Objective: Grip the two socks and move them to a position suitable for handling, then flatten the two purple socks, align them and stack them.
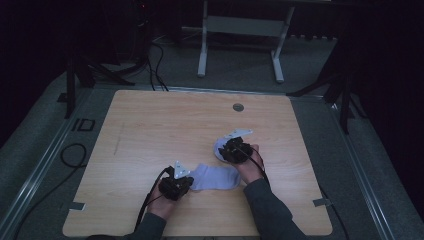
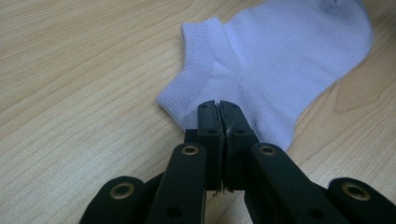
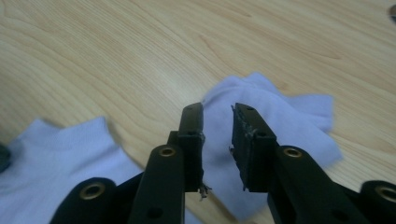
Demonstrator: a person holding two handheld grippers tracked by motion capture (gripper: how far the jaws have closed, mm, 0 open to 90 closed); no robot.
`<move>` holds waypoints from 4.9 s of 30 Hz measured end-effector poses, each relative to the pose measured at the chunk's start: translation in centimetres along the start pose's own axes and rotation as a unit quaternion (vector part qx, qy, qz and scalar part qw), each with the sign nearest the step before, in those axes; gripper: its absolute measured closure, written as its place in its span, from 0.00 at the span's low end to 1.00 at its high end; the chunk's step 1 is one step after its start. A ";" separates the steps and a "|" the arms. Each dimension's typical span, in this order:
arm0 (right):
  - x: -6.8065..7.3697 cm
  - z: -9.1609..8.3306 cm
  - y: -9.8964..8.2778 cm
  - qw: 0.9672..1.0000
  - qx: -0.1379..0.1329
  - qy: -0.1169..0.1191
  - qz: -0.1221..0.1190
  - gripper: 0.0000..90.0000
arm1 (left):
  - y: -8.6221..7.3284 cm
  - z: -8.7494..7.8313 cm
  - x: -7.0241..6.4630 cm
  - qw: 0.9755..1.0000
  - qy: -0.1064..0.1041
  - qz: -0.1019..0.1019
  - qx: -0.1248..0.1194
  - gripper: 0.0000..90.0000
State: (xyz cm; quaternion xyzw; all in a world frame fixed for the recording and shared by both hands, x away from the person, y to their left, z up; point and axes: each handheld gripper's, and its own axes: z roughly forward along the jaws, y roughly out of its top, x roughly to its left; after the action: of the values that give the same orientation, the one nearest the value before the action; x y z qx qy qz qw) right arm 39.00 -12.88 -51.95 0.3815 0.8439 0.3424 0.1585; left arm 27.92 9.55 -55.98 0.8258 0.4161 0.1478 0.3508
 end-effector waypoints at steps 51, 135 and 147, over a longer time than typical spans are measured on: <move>-2.7 -2.2 -0.6 0.999 -0.005 0.001 0.053 0.99 | 0.0 0.0 0.0 1.000 -0.001 0.002 0.000 0.95; -7.5 -5.0 -3.3 0.995 -0.026 -0.057 0.073 0.56 | 0.0 0.0 0.0 1.000 -0.001 0.002 -0.001 0.94; -6.0 -1.4 -1.6 0.999 -0.004 -0.035 0.016 0.56 | 0.0 0.1 0.0 1.000 -0.002 0.002 -0.002 0.94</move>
State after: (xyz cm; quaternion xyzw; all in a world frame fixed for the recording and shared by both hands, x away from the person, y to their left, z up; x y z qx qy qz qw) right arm 41.35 -18.77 -52.01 0.4058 0.8304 0.3346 0.1840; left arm 27.96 9.52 -56.01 0.8264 0.4133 0.1478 0.3526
